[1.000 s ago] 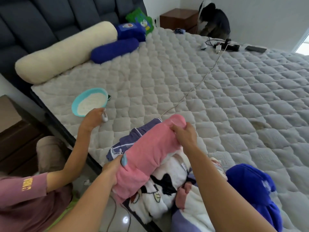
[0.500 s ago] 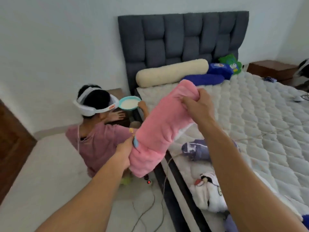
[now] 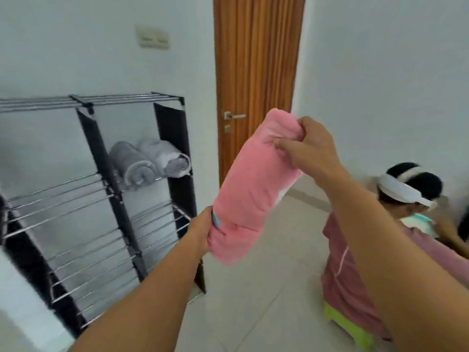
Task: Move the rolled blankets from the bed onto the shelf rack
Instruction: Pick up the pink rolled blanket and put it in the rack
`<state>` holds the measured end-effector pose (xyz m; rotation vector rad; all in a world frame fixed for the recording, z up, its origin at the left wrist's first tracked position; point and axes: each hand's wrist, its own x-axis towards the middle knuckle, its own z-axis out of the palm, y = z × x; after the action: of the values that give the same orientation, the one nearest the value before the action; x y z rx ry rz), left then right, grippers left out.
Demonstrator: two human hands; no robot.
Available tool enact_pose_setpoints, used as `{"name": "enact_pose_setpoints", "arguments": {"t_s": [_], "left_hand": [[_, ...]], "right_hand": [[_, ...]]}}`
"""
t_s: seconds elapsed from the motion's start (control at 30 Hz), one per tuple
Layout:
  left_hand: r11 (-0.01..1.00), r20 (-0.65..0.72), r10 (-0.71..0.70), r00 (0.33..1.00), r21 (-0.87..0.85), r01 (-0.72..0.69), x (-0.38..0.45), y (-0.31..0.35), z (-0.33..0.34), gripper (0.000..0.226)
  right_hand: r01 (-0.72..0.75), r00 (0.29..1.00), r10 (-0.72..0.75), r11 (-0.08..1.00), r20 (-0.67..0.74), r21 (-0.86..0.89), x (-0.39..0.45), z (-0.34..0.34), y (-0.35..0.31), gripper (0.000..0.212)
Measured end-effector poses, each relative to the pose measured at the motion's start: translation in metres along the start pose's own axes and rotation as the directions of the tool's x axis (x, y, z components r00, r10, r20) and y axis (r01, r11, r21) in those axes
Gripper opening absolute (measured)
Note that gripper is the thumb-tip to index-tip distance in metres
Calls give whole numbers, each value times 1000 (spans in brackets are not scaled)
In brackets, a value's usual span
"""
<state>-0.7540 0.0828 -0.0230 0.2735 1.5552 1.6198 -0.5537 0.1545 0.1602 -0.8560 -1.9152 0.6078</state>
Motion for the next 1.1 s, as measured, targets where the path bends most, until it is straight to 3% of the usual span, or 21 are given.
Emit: {"name": "enact_pose_setpoints", "arguments": {"t_s": [0.17,0.33,0.63,0.8,0.9,1.1], "left_hand": [[996,-261,20,965,-83,-44,3,34,-135,32],[975,-367,1,930,-206,-83,21,41,-213,32],[913,-643,-73,762,-350,-208,84,67,-315,25],[911,-616,-67,785,-359,-204,113,78,-338,32],[909,-569,-33,821,-359,-213,127,90,-341,39],[920,-413,-51,909,-374,-119,143,123,-344,30]], "right_hand": [[173,953,-194,979,231,106,38,132,-66,32],[285,869,-327,944,372,165,67,245,-112,35],[438,654,-569,822,498,364,94,430,-174,31],[484,598,-591,805,542,344,107,505,-199,36],[477,634,-531,841,562,256,118,539,-203,42],[415,699,-403,901,590,124,141,597,-213,51]]}}
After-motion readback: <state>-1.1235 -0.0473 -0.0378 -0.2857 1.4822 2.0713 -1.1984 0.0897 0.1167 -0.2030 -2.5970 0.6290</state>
